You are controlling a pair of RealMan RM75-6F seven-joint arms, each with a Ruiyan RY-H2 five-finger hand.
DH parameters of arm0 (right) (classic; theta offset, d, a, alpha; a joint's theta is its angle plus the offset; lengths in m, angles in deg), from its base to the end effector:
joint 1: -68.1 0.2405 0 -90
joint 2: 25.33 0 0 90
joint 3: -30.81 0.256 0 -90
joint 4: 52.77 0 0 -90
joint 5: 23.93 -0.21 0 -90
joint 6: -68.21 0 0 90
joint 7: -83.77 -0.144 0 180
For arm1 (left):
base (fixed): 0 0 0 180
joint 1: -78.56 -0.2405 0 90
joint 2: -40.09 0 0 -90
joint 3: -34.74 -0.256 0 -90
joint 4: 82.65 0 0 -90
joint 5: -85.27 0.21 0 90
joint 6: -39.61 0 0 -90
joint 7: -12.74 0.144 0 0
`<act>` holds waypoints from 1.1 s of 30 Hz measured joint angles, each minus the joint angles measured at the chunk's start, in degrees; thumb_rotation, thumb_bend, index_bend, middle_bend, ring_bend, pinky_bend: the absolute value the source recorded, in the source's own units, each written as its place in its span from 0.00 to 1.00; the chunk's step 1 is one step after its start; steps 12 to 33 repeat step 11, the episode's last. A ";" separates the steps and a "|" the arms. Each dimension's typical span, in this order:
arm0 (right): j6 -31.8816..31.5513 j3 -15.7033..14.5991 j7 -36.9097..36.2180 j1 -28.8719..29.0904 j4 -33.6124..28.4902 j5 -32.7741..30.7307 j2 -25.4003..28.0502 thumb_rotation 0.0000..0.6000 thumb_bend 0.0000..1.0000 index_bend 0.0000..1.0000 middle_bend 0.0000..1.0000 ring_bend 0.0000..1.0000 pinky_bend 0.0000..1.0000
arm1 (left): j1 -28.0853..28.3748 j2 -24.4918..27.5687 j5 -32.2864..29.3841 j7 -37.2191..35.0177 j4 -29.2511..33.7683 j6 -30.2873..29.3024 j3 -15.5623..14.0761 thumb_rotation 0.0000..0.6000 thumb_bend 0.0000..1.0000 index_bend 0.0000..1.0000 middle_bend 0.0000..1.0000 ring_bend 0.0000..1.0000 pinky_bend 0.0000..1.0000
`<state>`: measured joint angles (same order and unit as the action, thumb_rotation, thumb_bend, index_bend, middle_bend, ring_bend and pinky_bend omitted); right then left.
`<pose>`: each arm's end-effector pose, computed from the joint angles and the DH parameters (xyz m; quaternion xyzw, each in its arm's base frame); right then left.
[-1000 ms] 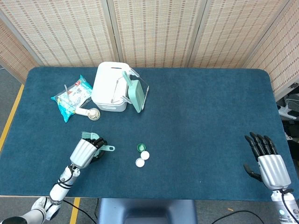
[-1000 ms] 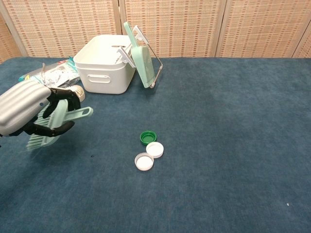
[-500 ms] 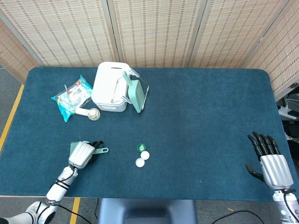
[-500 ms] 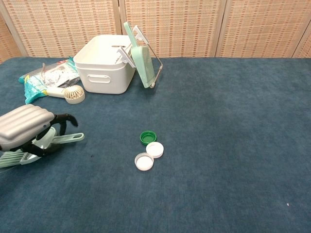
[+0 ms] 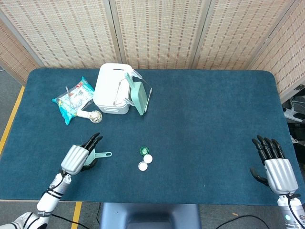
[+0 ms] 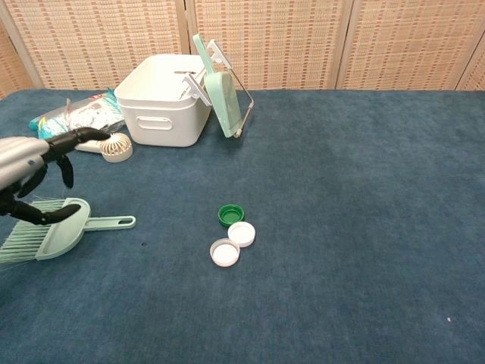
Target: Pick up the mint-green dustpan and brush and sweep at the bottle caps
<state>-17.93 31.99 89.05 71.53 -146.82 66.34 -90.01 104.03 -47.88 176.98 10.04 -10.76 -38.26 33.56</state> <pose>-0.2998 -0.1664 0.1477 0.6242 -0.3650 0.3772 0.5786 -0.2437 0.2667 0.0197 -0.7121 -0.3265 -0.4576 0.4206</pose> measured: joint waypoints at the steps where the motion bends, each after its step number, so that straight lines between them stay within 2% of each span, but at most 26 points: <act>1: 0.02 -0.02 0.01 0.01 0.01 0.06 0.00 1.00 0.22 0.00 0.00 0.00 0.00 | -0.57 0.91 0.56 -1.01 0.94 -1.45 -0.22 1.00 0.36 0.00 0.00 0.01 0.21; 3: 0.07 -0.03 0.07 0.08 0.21 0.18 -0.09 1.00 0.22 0.00 0.00 0.00 0.00 | -2.50 3.00 1.50 -3.39 2.47 -5.08 -0.96 1.00 0.37 0.00 0.00 0.00 0.11; 8: 1.58 -0.01 1.60 0.71 0.57 -0.23 -1.10 1.00 0.22 0.00 0.00 0.00 0.00 | -11.54 7.22 1.37 -8.85 1.83 -17.08 -2.26 1.00 0.39 0.00 0.00 0.00 0.08; 11: 2.05 -0.10 2.59 0.98 0.39 -0.23 -1.50 1.00 0.22 0.00 0.00 0.00 0.00 | -14.66 8.67 1.09 -11.77 0.97 -20.23 -2.30 1.00 0.39 0.00 0.00 0.00 0.08; 33: 2.05 -0.10 2.59 0.98 0.39 -0.23 -1.50 1.00 0.22 0.00 0.00 0.00 0.00 | -14.66 8.67 1.09 -11.77 0.97 -20.23 -2.30 1.00 0.39 0.00 0.00 0.00 0.08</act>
